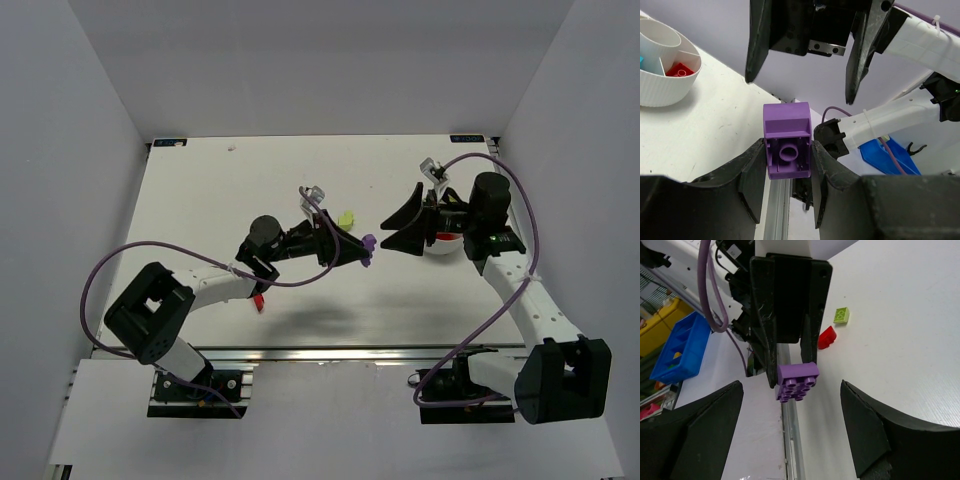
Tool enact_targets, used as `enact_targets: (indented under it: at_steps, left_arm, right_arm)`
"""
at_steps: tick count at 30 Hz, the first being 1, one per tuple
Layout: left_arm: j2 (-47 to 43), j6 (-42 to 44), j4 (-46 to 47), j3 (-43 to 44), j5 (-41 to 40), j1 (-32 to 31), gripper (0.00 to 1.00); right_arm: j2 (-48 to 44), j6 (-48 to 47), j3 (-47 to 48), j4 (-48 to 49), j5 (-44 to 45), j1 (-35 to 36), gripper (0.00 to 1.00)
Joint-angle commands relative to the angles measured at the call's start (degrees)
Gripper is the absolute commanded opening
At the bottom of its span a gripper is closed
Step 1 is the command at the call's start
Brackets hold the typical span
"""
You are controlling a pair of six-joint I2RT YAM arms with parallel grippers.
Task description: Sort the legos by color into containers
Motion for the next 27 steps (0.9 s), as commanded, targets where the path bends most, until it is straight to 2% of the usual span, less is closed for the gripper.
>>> enact_targets:
  at_steps: [1, 6, 11, 16, 22, 27]
  left_arm:
    - [-0.8, 1.5, 3.8, -0.4, 1.3, -0.5, 0.0]
    - [-0.2, 1.5, 3.8, 0.8, 1.8, -0.8, 0.0]
    - [0.1, 1.3, 3.8, 1.5, 2.0, -1.4, 0.0]
    - [0.3, 0.5, 5.1, 1.3, 1.7, -1.8, 0.0]
    - [0.3, -0.2, 6.1, 1.3, 1.4, -1.9, 0.0]
    - [0.9, -1.1, 6.7, 1.5, 1.4, -1.8, 0.01]
  right_arm:
    - [-0.3, -1.2, 1.9, 0.8, -4.2, 1.3, 0.83]
    - [-0.1, -3.6, 1.8, -1.0, -2.8, 3.5, 0.83]
    - [0.8, -2.6, 1.8, 1.3, -2.2, 4.8, 0.82]
    - [2.3, -2.2, 2.8, 2.0, -2.5, 5.2, 0.75]
    - [3.1, -2.2, 2.7, 2.8, -4.7, 5.6, 0.58]
    - [3.0, -2.0, 2.2, 4.9, -5.9, 5.7, 0.32]
